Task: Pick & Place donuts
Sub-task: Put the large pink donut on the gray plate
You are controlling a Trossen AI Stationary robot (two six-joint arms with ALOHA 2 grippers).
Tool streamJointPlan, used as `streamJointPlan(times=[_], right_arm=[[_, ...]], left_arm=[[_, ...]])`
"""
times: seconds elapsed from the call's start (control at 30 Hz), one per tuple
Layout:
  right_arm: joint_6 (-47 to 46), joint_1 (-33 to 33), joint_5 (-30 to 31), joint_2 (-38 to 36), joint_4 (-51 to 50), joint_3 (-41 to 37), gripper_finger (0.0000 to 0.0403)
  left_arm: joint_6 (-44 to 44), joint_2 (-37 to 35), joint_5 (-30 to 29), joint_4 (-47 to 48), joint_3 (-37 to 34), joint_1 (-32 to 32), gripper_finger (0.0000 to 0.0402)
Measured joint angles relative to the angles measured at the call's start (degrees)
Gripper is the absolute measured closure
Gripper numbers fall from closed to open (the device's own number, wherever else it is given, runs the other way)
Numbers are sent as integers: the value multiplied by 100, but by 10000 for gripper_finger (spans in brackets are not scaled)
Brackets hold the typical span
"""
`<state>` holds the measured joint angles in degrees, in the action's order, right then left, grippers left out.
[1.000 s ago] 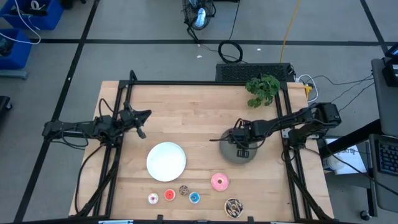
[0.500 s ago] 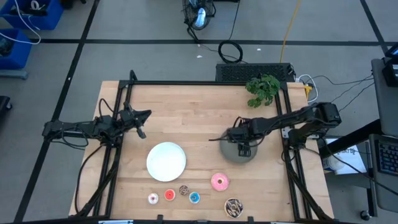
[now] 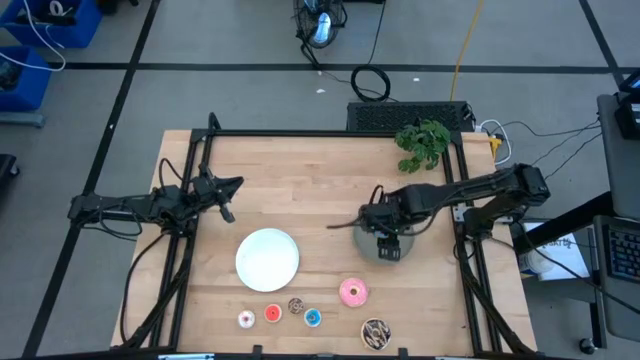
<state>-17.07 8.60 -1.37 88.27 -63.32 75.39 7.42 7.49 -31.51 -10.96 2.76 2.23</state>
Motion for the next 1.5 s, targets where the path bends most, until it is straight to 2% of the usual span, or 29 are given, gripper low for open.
streamJointPlan(times=[0.17,0.33,0.43,0.5,0.73,0.8,1.03,1.13,1.3,1.37,1.5], right_arm=[[-164,511,458,0,260,20,233],[-548,920,854,0,526,20,322],[-582,1157,774,0,682,20,380],[-624,1275,666,0,800,20,396],[-843,1616,729,48,1134,42,401],[-847,1710,717,229,1099,261,402],[-554,1817,728,1905,-404,2342,403],[-302,1817,721,2387,-826,2905,403],[251,1815,683,2627,-462,2883,403],[411,1814,480,2621,-159,2719,402],[513,1764,236,2636,156,2523,375]], left_arm=[[20,0,0,4,0,0,371],[5,0,0,4,0,0,371],[-38,0,-2,4,0,1,371],[-44,0,-2,4,0,0,371],[-55,-1,-4,2,0,1,371],[-55,0,-4,2,0,0,371],[-61,0,-7,7,-2,1,371],[-63,-1,-7,40,-2,1,371],[3,1,-9,147,-2,-1,371],[115,0,-10,207,-2,-1,371],[254,-1,-11,223,-2,1,371]])
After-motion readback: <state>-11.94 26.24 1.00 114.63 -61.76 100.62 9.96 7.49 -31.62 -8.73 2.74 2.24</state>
